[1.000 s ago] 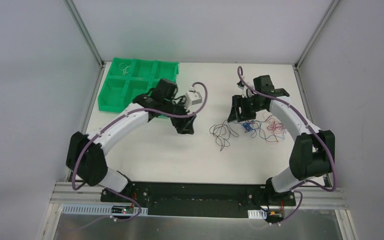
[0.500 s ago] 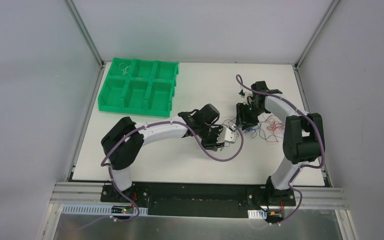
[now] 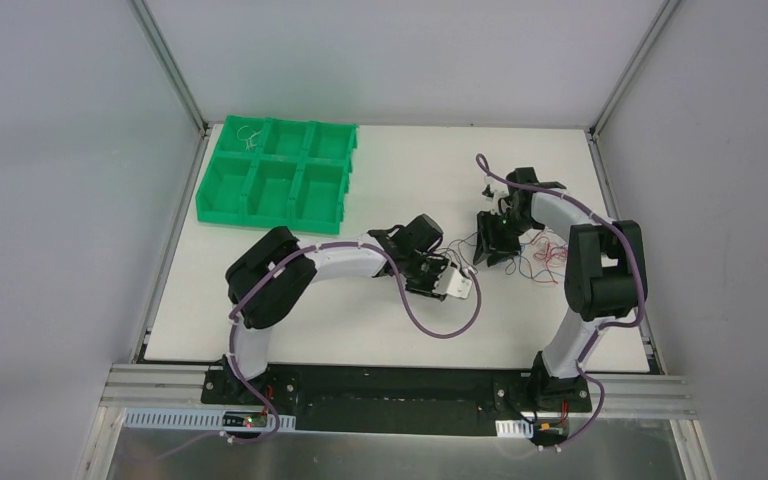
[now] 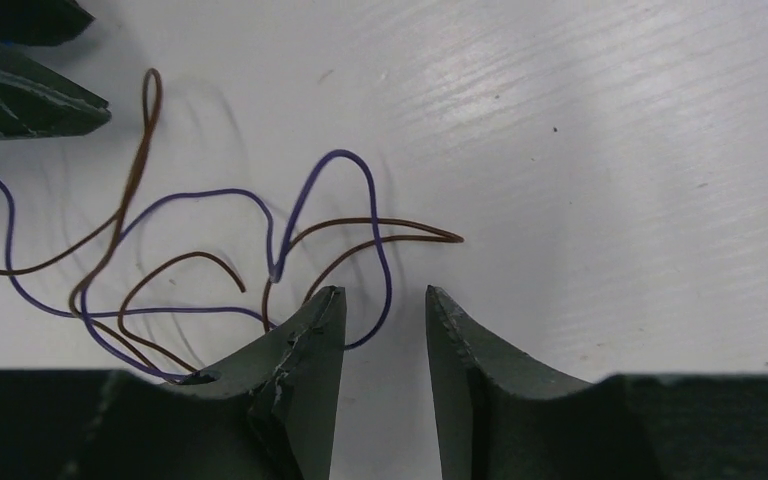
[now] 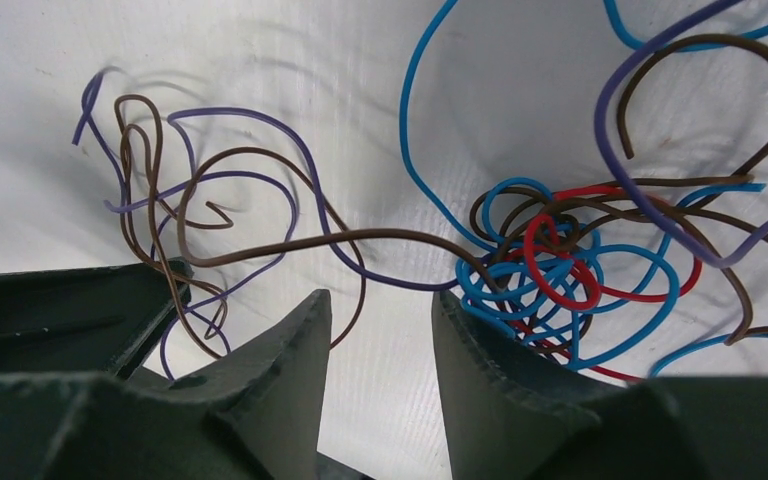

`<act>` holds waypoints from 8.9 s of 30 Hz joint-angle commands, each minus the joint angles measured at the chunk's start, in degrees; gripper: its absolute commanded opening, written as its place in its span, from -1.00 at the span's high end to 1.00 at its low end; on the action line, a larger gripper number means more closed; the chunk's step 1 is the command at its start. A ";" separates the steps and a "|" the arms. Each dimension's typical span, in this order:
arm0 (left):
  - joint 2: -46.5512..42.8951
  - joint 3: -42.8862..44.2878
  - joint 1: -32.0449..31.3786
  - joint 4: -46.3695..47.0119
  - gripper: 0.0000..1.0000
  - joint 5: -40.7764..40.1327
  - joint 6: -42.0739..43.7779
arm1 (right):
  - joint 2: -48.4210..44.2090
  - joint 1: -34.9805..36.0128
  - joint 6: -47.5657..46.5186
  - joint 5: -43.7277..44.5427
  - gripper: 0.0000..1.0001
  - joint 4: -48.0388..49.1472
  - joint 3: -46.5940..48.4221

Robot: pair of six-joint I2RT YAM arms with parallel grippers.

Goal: Untangle the cables

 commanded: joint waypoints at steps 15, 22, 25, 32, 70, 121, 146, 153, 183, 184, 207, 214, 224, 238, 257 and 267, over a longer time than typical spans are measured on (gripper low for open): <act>-12.99 -1.19 1.85 -7.05 1.00 2.08 -2.51 | 1.73 -0.39 -3.73 9.02 0.22 3.06 -1.08; -33.09 4.26 11.53 -22.47 1.00 7.96 -21.20 | 3.05 -0.41 -4.87 13.34 0.34 4.13 -1.39; -37.08 9.04 17.57 -25.97 1.00 8.65 -26.96 | 4.02 -0.38 -5.23 14.00 0.36 4.24 -1.58; -38.92 23.00 32.35 -27.07 1.00 10.65 -38.10 | 5.70 -0.40 -5.62 15.49 0.38 4.47 -1.46; -33.07 37.81 39.36 -21.72 1.00 13.10 -67.85 | -5.96 30.41 6.42 -8.93 -0.98 57.06 -4.80; -29.18 67.51 53.69 -21.36 1.00 -12.11 -61.09 | -3.72 13.44 -19.70 8.27 0.76 15.39 -3.82; -36.00 28.30 59.12 -7.77 1.00 -14.65 -58.89 | -8.17 12.45 -15.32 1.92 0.75 10.00 -2.83; -33.34 25.48 65.25 -5.52 1.00 -14.93 -58.79 | -7.73 12.50 -15.15 1.72 0.75 10.10 -2.92; -28.44 32.33 72.87 -1.53 1.00 -12.01 -55.41 | -5.12 12.51 -15.05 1.47 0.74 9.08 -2.19; -28.13 32.48 73.24 -1.58 1.00 -11.85 -55.60 | -4.97 12.47 -14.98 1.38 0.74 9.05 -2.10; -25.84 20.91 74.60 2.21 1.00 -2.72 -54.14 | -2.78 12.45 -15.22 1.89 0.73 8.50 -1.73; -27.62 28.84 74.61 -0.67 1.00 -7.87 -52.78 | -2.35 12.42 -14.75 1.41 0.73 8.33 -1.08; -27.92 32.94 74.61 -1.41 1.00 -8.52 -53.92 | -2.47 12.44 -14.17 0.82 0.73 8.09 -0.67; -24.54 19.09 74.61 -0.82 1.00 -6.33 -52.85 | -2.04 12.45 -14.54 0.78 0.73 8.11 -1.53; -6.79 13.45 75.13 -0.06 1.00 -0.69 -52.68 | -0.63 12.31 -14.70 0.95 0.73 7.80 -1.74; -6.13 16.35 76.01 -3.94 0.16 -4.86 -48.70 | -1.47 12.15 -13.51 -0.98 0.75 7.14 -1.33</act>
